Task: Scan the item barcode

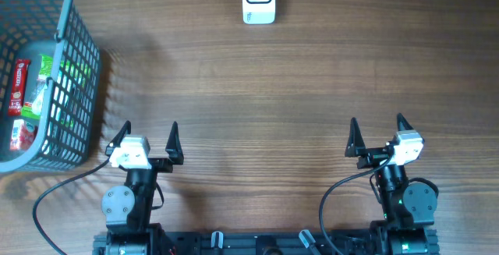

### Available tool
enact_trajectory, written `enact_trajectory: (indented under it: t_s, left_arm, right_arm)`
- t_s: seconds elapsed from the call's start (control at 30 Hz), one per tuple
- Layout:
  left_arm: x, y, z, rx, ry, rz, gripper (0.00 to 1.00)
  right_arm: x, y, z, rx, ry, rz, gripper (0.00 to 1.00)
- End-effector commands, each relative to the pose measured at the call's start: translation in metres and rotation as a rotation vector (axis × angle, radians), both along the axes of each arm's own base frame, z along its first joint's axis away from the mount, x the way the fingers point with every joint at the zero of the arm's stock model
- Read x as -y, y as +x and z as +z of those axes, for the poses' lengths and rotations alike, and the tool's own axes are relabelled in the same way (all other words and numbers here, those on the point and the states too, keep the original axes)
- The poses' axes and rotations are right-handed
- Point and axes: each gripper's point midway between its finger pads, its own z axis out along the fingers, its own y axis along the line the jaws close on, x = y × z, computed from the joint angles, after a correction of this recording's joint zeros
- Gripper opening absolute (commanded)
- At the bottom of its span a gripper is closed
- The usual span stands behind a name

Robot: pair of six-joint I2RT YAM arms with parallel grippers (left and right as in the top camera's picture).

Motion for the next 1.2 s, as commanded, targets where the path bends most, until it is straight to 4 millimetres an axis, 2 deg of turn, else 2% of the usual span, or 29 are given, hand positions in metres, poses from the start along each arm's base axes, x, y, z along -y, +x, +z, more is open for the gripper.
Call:
enact_trajectory:
  t_s: [0.0, 1.17]
  left_arm:
    - [0.0001, -0.0003, -0.0019, -0.003, 0.014, -0.004, 1.0]
    - [0.0023, -0.0003, 0.0011, 0.008, 0.011, -0.016, 1.0]
  right_arm:
    - [-0.0009, 0.0, 0.0001, 0.003, -0.011, 0.008, 1.0]
    - [-0.0009, 0.0, 0.0002, 0.003, -0.012, 0.008, 0.99]
